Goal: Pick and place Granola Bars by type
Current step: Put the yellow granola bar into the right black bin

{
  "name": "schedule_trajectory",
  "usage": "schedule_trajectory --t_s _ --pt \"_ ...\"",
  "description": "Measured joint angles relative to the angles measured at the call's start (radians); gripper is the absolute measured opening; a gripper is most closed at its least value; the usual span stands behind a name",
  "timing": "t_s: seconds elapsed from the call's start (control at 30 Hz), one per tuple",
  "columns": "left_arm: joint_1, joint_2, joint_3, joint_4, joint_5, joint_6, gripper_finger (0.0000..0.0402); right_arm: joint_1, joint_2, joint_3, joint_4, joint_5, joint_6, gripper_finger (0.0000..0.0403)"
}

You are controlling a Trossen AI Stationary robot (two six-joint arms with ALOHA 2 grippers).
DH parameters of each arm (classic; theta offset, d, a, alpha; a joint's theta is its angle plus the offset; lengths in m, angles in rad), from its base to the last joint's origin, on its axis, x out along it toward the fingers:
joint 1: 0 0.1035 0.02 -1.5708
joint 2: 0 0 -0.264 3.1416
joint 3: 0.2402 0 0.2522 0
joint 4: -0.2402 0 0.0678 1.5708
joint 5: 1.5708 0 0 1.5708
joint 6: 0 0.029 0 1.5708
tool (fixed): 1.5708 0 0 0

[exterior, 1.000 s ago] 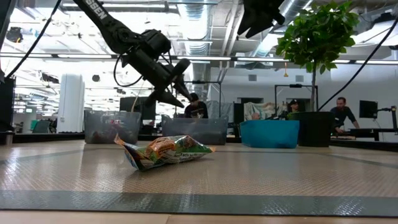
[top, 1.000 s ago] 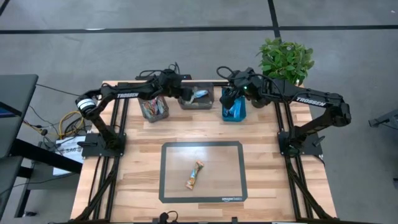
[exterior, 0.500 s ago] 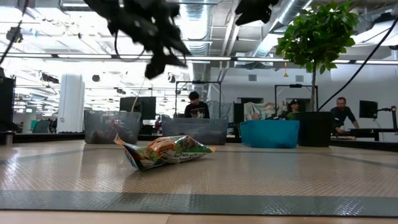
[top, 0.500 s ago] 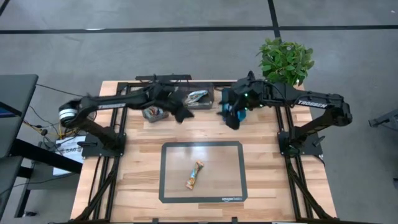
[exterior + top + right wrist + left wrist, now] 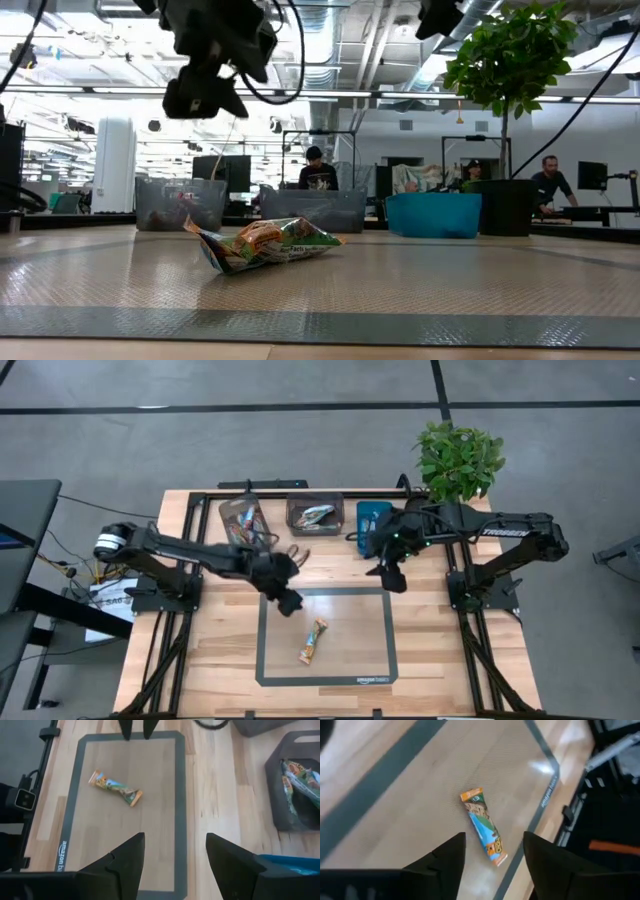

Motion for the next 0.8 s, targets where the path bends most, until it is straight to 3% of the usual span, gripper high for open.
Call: schedule_trajectory --t_s 0.2,0.43,0.8 --pt "-0.115 0.118 0.0 0.154 -0.06 -0.162 0.0217 0.004 0.0 0.0 -0.009 0.001 0.0 0.0202" --pt "-0.19 0.259 0.0 0.284 -0.144 -0.334 0.0222 0.002 0.0 0.0 -0.013 0.003 -0.016 0.0202" --pt "-0.236 0.394 0.0 0.346 -0.197 -0.408 0.0222 -0.005 0.0 0.0 -0.02 0.003 -0.053 0.0202"
